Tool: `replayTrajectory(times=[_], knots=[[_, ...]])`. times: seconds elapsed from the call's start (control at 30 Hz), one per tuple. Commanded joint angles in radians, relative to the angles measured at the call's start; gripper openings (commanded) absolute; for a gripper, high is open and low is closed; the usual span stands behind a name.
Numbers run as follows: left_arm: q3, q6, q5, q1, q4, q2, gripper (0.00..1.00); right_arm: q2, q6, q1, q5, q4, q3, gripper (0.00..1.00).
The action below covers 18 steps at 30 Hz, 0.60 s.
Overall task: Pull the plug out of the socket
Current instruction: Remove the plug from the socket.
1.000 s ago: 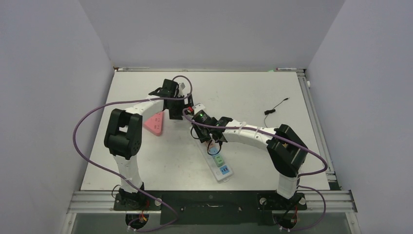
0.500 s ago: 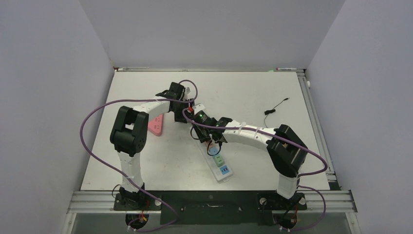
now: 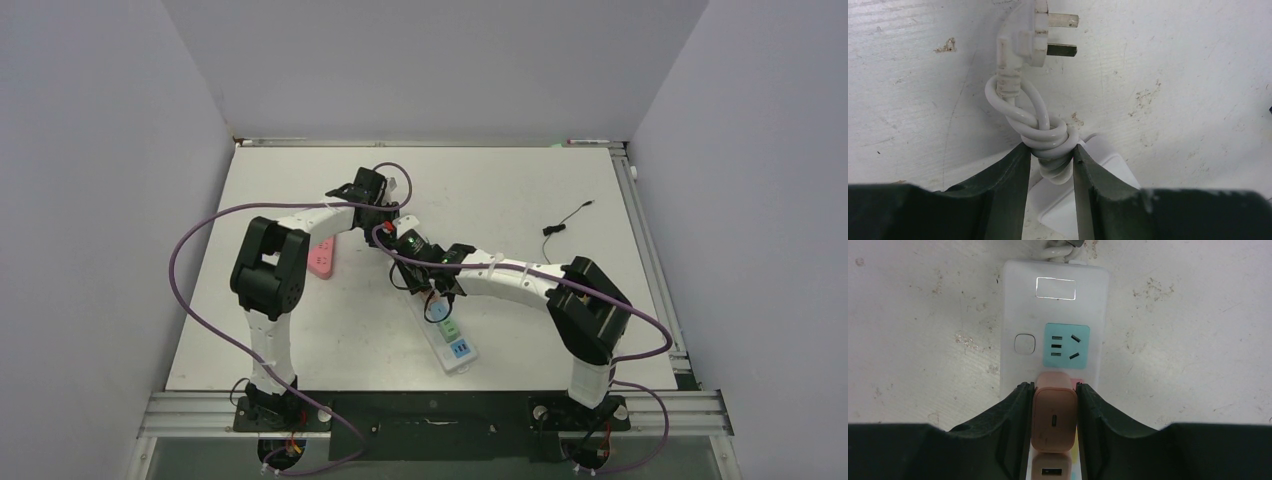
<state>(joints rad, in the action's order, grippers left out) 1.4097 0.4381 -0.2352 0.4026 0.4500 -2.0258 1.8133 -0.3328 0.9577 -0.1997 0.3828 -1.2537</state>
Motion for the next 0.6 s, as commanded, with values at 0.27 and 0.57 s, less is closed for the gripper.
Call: replayTrajectory(times=[0.27, 0.57], knots=[[0.025, -0.036, 0.082, -0.002, 0.019, -0.037, 0.0, -0.044, -0.012, 0.024, -0.036, -0.021, 0.015, 0.05], [0.028, -0.039, 0.079, -0.002, 0.019, -0.039, 0.0, -0.047, -0.029, 0.004, 0.011, -0.035, 0.025, 0.05]])
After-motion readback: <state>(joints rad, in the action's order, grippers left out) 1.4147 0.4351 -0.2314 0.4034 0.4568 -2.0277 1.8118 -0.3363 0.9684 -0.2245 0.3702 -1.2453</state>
